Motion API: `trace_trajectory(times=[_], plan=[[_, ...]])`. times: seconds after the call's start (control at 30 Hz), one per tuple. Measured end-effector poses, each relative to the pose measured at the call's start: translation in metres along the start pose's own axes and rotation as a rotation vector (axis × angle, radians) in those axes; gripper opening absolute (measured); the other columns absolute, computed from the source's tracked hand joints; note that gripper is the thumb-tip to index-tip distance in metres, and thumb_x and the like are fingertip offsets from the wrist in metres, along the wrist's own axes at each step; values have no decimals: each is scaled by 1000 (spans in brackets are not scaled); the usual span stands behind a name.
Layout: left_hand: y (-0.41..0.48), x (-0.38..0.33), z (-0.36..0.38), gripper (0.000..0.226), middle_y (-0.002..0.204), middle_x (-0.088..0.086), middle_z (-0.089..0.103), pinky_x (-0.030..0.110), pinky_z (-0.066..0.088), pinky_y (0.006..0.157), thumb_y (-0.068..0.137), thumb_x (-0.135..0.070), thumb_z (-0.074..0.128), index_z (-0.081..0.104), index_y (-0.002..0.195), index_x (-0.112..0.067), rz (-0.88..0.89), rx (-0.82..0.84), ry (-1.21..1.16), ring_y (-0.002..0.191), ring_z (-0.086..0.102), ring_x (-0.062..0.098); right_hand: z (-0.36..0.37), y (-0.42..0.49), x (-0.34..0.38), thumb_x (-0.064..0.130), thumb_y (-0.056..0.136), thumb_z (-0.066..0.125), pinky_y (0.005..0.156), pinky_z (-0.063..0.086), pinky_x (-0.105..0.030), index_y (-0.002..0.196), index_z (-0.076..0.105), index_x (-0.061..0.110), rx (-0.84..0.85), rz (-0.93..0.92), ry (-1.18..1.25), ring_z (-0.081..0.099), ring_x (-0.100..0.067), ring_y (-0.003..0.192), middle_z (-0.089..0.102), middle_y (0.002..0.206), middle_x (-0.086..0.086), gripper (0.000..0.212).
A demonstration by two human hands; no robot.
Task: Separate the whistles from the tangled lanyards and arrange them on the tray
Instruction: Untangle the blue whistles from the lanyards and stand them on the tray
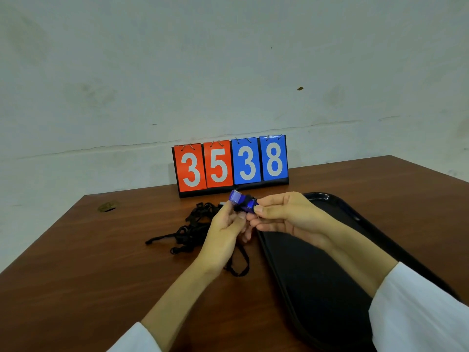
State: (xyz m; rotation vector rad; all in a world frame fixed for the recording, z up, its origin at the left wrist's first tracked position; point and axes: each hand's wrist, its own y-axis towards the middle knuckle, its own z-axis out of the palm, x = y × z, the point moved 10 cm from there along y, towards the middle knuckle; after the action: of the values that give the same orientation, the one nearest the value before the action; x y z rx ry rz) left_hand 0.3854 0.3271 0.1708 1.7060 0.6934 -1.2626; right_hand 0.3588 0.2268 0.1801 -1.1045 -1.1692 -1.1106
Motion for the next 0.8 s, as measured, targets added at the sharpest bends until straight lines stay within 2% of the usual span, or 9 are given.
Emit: trace_trajectory(times=[0.13,0.23,0.37,0.53,0.63,0.7,0.8], plan=[[-1,11,4,20,63,-4,50,14,34,41,100,-14,35,55,102,-14,-54,22,101,45,43,2,1,-2,-2,6,84,60,68,57,-21,103,67,2,18,15,101,70,-16,80,73,90,-11,21],[-1,12,-4,22,64,-6,48,10,33,41,100,-15,36,56,93,-19,-29,-34,184,42,41,-2,1,-1,-7,7,83,59,67,58,-21,102,67,2,27,67,213,70,-14,76,73,87,-11,21],[2,16,-7,22,61,-1,46,12,31,41,100,-18,37,57,95,-12,-26,-11,262,40,37,0,-14,2,-11,5,84,60,67,58,-22,103,66,1,-81,53,226,71,-16,78,73,90,-13,21],[-2,19,1,24,53,-2,47,9,32,41,99,-25,42,61,92,-10,-44,30,314,37,38,0,-50,1,-5,2,81,65,66,58,-23,106,63,2,-367,-18,-54,72,-17,79,72,91,-12,25],[-3,16,3,18,49,-8,48,9,31,42,95,-24,50,62,86,-14,-51,52,280,37,39,0,-70,-3,8,5,81,66,65,57,-21,106,63,6,-522,-81,-321,70,-12,75,71,86,-6,25],[-4,11,6,12,51,-14,55,8,36,51,93,-25,54,63,86,-20,-24,62,310,46,48,-3,-75,-6,15,10,81,68,72,56,-23,105,65,11,-584,-113,-539,68,-8,75,70,84,0,25],[-6,4,8,10,72,-19,65,7,39,69,90,-28,58,67,91,-24,34,52,412,72,58,-8,-64,-7,19,17,82,68,82,52,-24,109,65,17,-571,-138,-872,63,-4,80,70,92,3,27]])
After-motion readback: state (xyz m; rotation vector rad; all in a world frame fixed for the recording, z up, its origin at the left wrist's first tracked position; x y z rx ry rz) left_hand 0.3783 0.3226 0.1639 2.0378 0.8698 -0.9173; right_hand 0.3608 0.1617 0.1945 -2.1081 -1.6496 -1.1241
